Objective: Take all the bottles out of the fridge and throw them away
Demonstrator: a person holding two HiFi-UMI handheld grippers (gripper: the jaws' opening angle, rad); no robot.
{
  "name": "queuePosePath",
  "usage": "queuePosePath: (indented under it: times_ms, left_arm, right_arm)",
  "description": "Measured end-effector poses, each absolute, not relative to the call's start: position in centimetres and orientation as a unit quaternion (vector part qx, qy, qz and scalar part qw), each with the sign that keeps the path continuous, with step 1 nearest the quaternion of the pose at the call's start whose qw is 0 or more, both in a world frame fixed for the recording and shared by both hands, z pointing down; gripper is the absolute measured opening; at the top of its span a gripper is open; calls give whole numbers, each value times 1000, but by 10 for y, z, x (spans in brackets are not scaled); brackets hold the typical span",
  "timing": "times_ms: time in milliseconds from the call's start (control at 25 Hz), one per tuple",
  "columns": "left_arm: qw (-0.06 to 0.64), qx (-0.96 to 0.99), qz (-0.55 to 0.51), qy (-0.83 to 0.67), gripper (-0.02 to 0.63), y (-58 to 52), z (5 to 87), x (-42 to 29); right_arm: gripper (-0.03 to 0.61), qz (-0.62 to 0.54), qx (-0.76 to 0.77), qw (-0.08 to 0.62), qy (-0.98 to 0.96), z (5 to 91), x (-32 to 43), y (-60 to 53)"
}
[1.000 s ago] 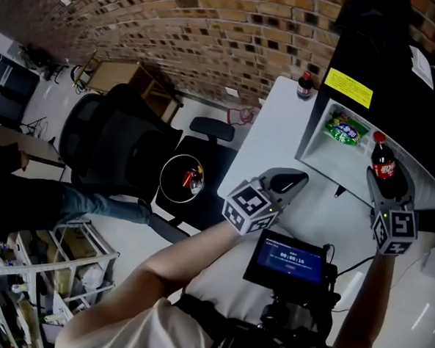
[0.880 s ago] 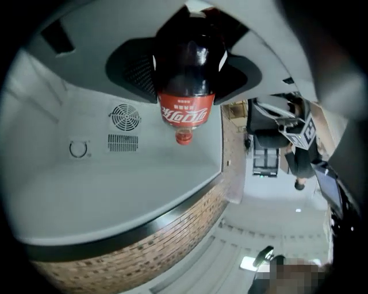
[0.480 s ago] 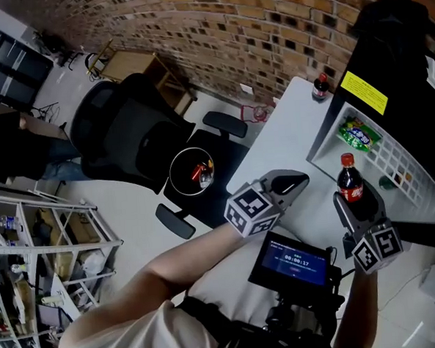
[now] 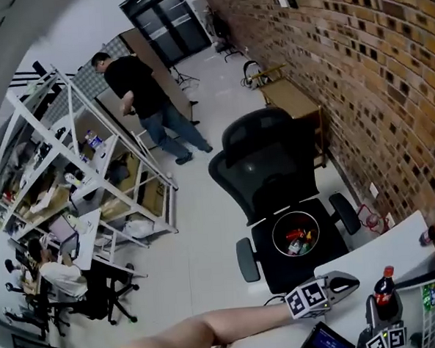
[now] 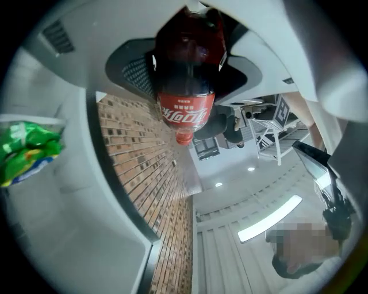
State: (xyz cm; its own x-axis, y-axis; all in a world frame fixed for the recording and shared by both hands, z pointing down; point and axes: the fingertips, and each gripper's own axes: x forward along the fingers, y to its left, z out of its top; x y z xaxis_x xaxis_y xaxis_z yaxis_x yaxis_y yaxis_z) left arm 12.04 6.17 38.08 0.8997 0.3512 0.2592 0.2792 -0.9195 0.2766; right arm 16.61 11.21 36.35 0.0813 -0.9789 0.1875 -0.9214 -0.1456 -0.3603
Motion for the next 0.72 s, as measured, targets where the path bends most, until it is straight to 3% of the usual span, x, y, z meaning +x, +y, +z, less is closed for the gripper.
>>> queuePosePath:
  times_ms: [720]
  left_arm:
    - [171, 973, 121, -99, 8, -137, 426, 9]
  right_arm:
    - [310, -233, -581, 10, 779, 417, 82, -117]
